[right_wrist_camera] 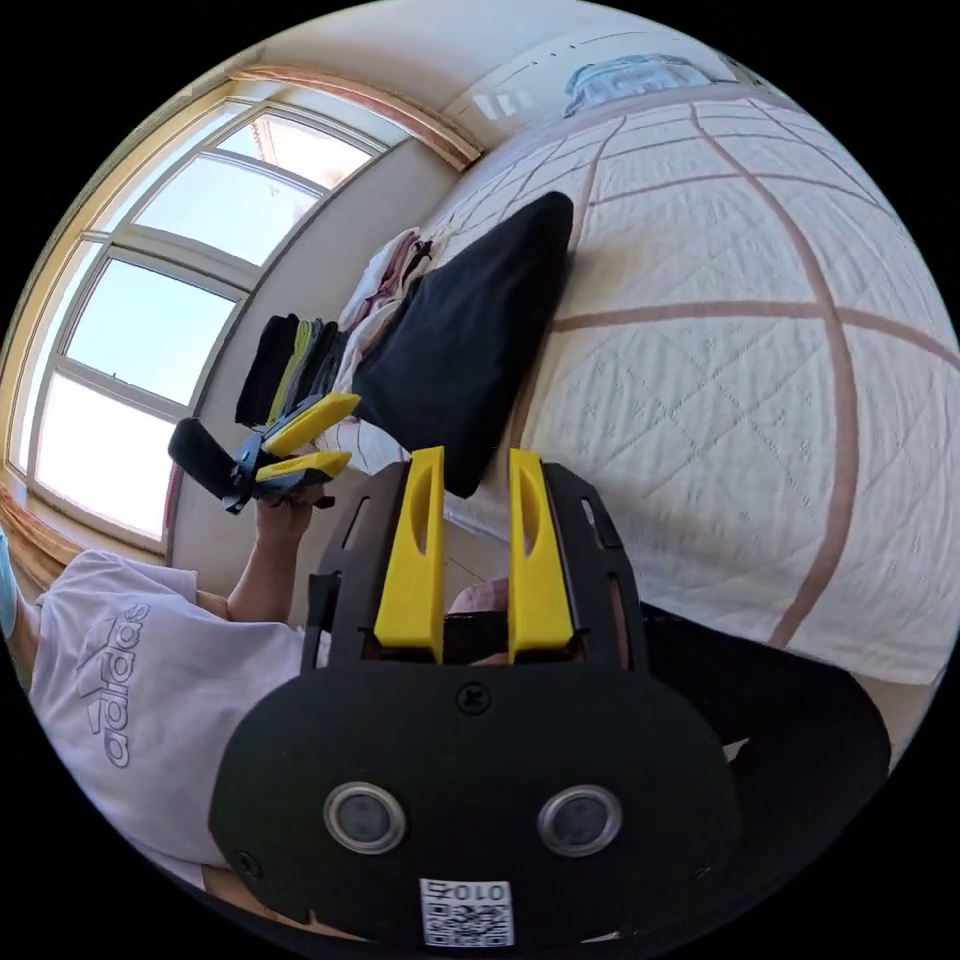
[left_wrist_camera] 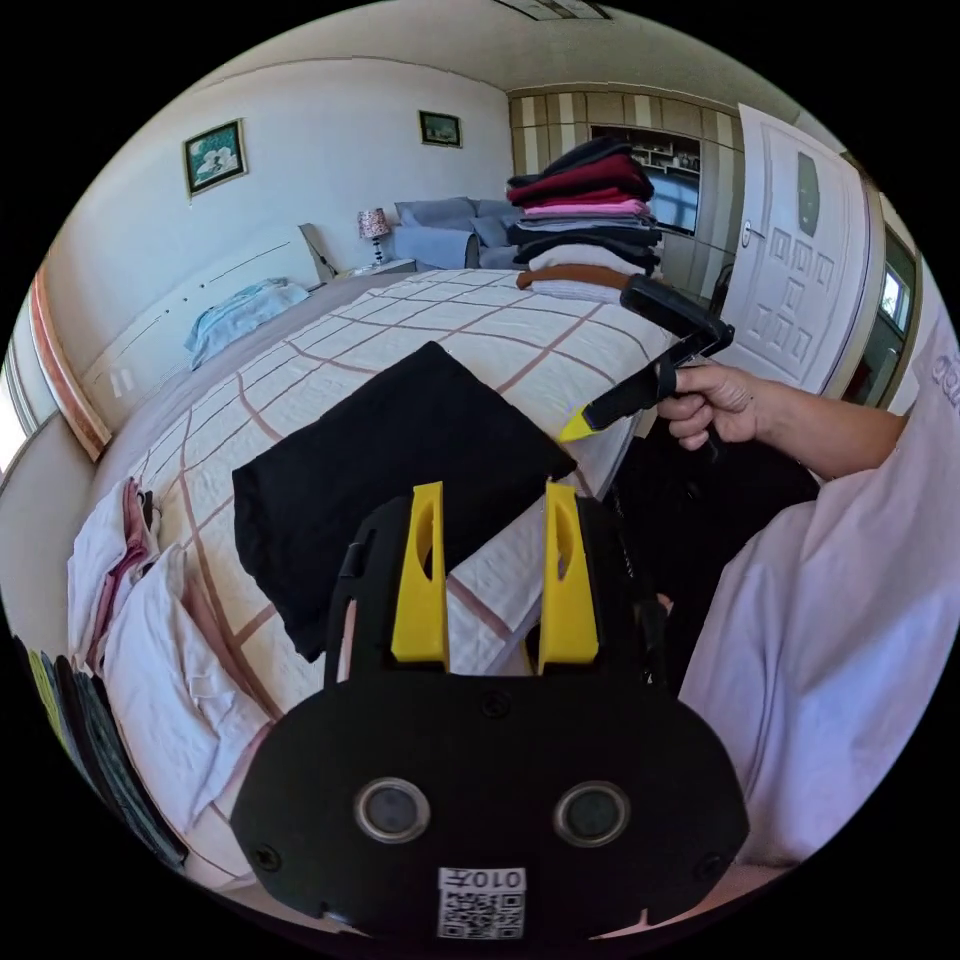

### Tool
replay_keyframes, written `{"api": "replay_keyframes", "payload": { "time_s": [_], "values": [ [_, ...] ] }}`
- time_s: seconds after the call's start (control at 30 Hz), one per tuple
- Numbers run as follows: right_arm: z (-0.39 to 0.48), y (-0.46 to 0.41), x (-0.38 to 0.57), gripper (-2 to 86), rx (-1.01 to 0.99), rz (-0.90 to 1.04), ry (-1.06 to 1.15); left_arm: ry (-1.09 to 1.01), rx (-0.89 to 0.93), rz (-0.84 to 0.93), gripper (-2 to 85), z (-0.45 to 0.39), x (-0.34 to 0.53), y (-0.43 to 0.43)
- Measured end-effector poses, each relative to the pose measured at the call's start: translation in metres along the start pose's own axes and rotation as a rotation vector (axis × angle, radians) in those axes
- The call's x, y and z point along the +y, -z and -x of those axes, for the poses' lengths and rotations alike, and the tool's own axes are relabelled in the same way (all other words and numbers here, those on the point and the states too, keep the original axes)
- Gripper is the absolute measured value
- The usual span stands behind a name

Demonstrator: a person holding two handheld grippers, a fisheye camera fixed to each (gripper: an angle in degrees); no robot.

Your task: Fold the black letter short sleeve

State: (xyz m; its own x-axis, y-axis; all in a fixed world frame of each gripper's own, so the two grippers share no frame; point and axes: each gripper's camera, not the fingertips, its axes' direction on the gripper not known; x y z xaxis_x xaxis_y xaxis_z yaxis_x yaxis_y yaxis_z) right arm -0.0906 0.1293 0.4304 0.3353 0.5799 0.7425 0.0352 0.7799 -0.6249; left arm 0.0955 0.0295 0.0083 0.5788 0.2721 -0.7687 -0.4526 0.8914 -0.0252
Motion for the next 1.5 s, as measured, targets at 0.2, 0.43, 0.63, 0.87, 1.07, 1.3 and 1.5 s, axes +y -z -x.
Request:
{"api": "replay_keyframes", "payload": {
  "time_s": [0.2, 0.43, 0.63, 0.87, 1.07, 1.3, 1.5],
  "values": [
    [-0.019, 0.003, -0.019, 8.2, -0.119, 0.007, -0.093, -0.242, -0.146, 0.044, 14.0, -0.061, 0.0, -0.032],
    [-0.007, 0.035, -0.029, 6.1, -0.175, -0.056, -0.081, -0.311, -0.306, -0.003, 11.5, -0.085, 0.003, -0.036],
    [-0.002, 0.043, -0.041, 6.9, -0.181, -0.035, 0.024, -0.135, -0.435, -0.069, 6.4, -0.059, 0.013, -0.019],
    [-0.059, 0.043, -0.036, 16.1, -0.354, -0.07, -0.135, -0.07, -0.376, -0.122, 4.5, -0.017, 0.028, -0.002],
    [-0.075, 0.011, -0.071, 11.7, -0.391, 0.039, -0.174, -0.045, -0.308, -0.108, 6.1, 0.028, 0.032, 0.009],
    [-0.056, 0.031, -0.081, 6.5, -0.436, -0.004, -0.044, 0.624, 0.375, -0.136, 11.4, 0.179, 0.134, 0.055],
    [-0.038, 0.043, -0.08, 6.3, -0.404, -0.007, 0.002, 1.012, 0.767, -0.431, 16.5, 0.265, 0.197, 0.02]
  ]
}}
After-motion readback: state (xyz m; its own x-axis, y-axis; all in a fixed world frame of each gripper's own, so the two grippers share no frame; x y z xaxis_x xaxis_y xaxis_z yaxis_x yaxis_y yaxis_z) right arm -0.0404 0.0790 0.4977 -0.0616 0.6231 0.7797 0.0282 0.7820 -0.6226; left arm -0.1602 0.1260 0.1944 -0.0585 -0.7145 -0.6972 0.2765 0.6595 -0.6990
